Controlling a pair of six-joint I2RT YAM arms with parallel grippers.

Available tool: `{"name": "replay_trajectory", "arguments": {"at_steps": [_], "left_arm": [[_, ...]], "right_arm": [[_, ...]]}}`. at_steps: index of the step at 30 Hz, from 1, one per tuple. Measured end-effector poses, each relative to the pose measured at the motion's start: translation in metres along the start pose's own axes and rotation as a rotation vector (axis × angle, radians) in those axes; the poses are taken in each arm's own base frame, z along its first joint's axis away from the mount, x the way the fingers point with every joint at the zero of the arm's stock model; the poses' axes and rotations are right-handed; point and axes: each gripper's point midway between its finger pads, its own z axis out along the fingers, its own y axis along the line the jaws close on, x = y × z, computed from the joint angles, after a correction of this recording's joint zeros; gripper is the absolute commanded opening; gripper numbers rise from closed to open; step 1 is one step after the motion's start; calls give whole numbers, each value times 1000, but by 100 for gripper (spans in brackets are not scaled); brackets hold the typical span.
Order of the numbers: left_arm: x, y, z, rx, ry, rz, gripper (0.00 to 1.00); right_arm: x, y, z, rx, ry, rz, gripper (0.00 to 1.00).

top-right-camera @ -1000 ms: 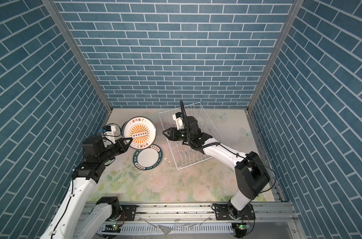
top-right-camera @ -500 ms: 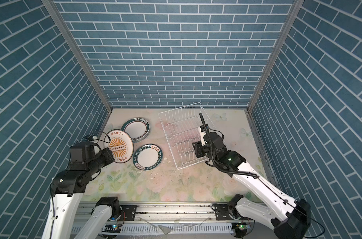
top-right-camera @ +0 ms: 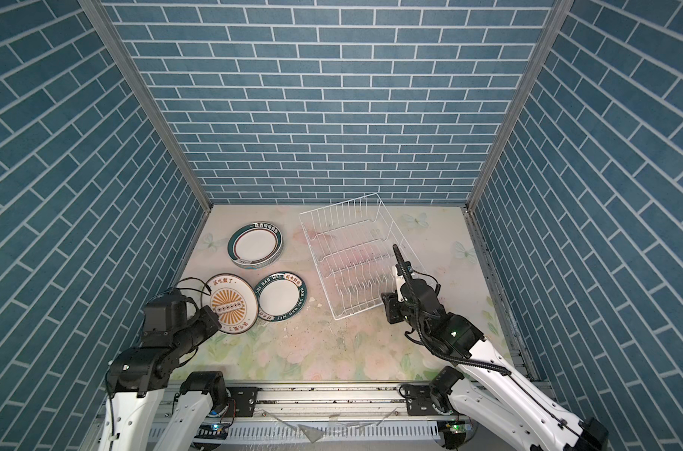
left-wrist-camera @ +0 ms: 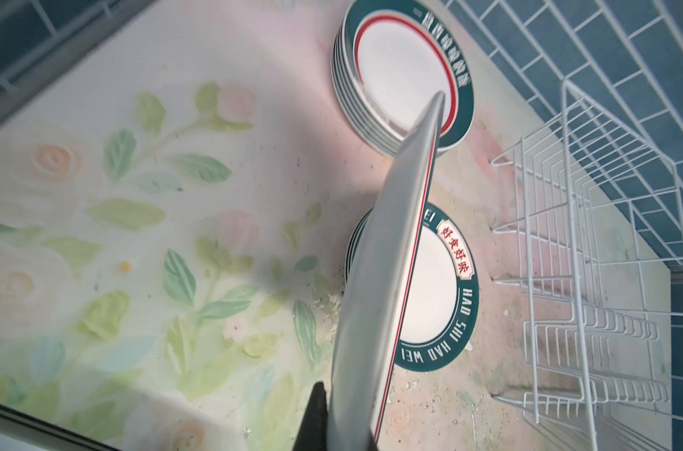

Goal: Unload the plates from the dish rack
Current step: 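Lower the sunburst plate onto the green-rimmed stack with left while right withdraws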

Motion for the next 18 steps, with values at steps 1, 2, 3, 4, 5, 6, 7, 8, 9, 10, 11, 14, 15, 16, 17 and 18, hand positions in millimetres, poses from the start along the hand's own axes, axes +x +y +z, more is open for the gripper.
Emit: {"name": "replay_trajectory", "arguments": {"at_steps": [1,2,3,4,5,6,7,8,9,10,11,14,15,16,17,18], "left_arm": [[6,1,5,9,17,-15,0],[10,2,9,17,28,-25,0],[14,2,11,30,36,-38,0],[15,0,13,44,40,-49,0],[16,-2,15,60,41,-57,0],[16,-5,17,81,43,-67,0],[17,-9,20,102,45,-76,0],[17,-12,22,119,49,-84,0],[17,-15,23,135,54,-91,0],[17,-18,25,150,57,-97,0],[16,-21,26,165,60,-103,0],[13,-32,28,213,65,-116,0],[12,-35,29,227,67,-120,0],[11,-38,30,241,71,-123,0],[11,-41,31,252,75,-126,0],[10,-44,34,266,79,-131,0]], "right_arm": [[2,0,1,-2,6,-1,45],[4,0,2,-3,11,-1,45],[6,0,2,-5,16,-2,45],[7,0,3,-7,20,-2,45],[7,1,4,-10,22,-3,45],[8,2,5,-13,27,-3,45],[9,2,6,-15,32,-4,45],[9,3,7,-18,36,-4,45],[10,3,8,-20,41,-5,45],[11,4,9,-22,45,-5,46],[12,5,9,-27,48,-5,46],[11,8,10,-43,47,-4,46],[10,9,10,-48,46,-4,46],[11,9,10,-51,49,-4,46],[11,10,10,-52,52,-4,46],[12,10,10,-52,56,-5,46]]}}
